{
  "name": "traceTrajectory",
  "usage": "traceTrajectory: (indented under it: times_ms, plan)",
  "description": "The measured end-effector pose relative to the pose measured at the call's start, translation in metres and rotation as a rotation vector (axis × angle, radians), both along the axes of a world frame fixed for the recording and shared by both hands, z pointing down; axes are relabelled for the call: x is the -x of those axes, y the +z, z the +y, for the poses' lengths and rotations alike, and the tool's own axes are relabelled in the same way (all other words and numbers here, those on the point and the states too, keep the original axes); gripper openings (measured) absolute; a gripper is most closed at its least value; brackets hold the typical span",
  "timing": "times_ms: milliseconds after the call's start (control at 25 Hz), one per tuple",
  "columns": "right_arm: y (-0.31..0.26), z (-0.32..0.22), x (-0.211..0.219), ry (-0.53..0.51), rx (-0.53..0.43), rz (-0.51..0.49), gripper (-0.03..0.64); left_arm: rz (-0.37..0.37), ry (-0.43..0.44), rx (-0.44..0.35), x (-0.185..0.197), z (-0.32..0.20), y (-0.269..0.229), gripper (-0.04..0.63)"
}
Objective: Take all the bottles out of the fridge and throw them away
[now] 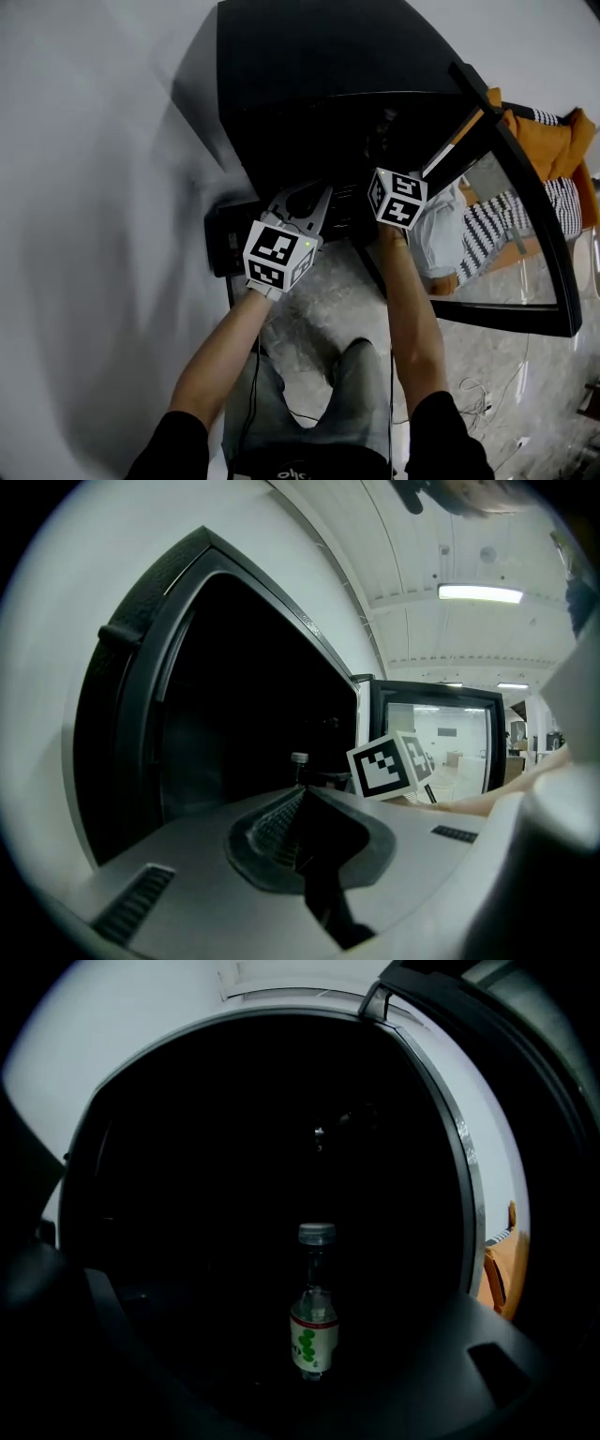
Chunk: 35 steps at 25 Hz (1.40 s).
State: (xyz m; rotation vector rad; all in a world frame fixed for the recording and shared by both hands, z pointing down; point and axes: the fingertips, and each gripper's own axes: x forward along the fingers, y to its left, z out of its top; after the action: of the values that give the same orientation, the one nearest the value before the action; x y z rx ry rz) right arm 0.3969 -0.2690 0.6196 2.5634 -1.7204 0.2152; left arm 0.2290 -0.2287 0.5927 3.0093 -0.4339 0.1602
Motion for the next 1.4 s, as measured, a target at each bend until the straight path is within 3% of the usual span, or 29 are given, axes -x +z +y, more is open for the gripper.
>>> traceTrajectory:
  times_ms: [400, 720, 760, 1080, 1400]
  plan:
    - [0.009, -0.036, -0.031, 0.094, 0.048, 0.015, 0.236, 0.021, 0.008, -0.012, -0.01, -0.019, 0.005, 0.002]
    - [0.006, -0.049, -0.041, 0.172, 0.103, 0.07, 0.231, 0.024, -0.006, -0.018, -0.002, -0.03, 0.007, 0.002]
    - [0.006, -0.048, -0.041, 0.174, 0.099, 0.072, 0.207, 0.023, -0.008, -0.019, -0.001, -0.031, 0.007, 0.002]
    - [0.001, -0.038, -0.024, 0.104, 0.075, 0.078, 0.195, 0.012, -0.009, -0.007, 0.002, -0.028, 0.003, 0.002]
    - [-0.017, -0.001, 0.026, 0.014, 0.077, 0.06, 0.195, -0.009, 0.002, 0.029, 0.019, -0.009, -0.017, 0.002]
